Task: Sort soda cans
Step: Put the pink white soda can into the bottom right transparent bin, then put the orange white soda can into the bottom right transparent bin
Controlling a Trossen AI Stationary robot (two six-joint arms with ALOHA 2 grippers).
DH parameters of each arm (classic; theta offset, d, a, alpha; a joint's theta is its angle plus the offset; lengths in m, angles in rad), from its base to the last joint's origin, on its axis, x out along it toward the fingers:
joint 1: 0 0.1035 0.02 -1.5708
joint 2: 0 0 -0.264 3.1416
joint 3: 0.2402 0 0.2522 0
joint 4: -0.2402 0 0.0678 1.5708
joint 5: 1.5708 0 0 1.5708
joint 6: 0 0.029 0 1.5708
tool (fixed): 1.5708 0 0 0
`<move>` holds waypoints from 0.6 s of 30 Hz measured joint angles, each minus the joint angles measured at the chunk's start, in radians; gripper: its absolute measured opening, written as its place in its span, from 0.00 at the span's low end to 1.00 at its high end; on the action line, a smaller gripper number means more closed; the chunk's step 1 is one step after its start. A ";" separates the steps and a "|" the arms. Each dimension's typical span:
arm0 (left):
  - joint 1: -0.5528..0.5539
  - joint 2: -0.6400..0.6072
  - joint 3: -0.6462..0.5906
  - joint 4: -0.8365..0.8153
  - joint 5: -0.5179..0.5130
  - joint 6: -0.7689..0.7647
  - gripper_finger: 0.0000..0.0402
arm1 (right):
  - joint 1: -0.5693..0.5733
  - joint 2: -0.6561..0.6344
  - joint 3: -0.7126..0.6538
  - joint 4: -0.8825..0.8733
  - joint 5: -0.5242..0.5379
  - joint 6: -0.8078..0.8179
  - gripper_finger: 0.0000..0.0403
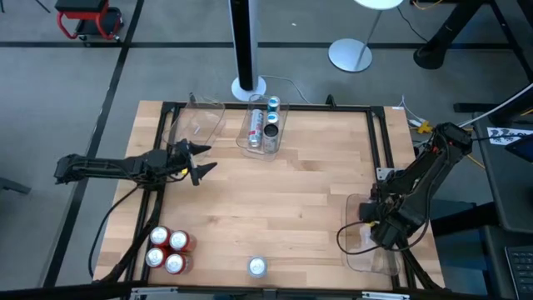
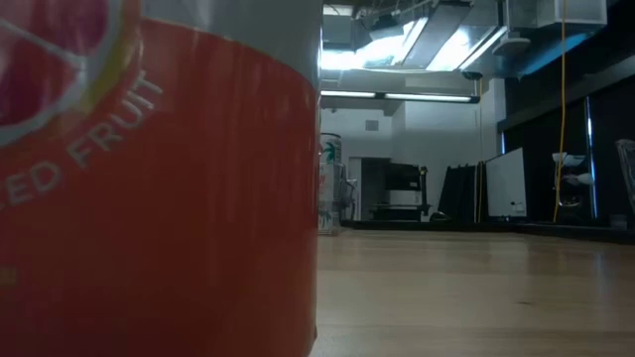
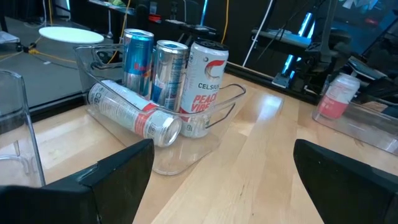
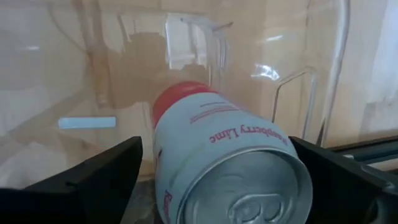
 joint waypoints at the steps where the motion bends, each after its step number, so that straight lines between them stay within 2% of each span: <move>1: 0.000 0.000 0.000 0.000 0.000 0.000 0.93 | 0.000 -0.002 0.005 -0.003 -0.005 0.000 0.97; 6: 0.000 0.000 0.000 0.001 0.000 0.000 0.93 | 0.000 -0.012 0.087 -0.079 0.008 0.000 0.97; 11: 0.000 0.000 0.000 0.001 0.000 -0.002 0.93 | 0.000 -0.014 0.205 -0.164 0.116 -0.001 0.97; 13: 0.000 0.000 0.000 0.001 0.000 -0.002 0.93 | 0.000 -0.014 0.237 -0.160 0.216 -0.023 0.97; 18: 0.000 0.000 0.000 0.001 0.000 0.001 0.93 | -0.012 -0.013 0.258 -0.043 0.568 -0.174 0.97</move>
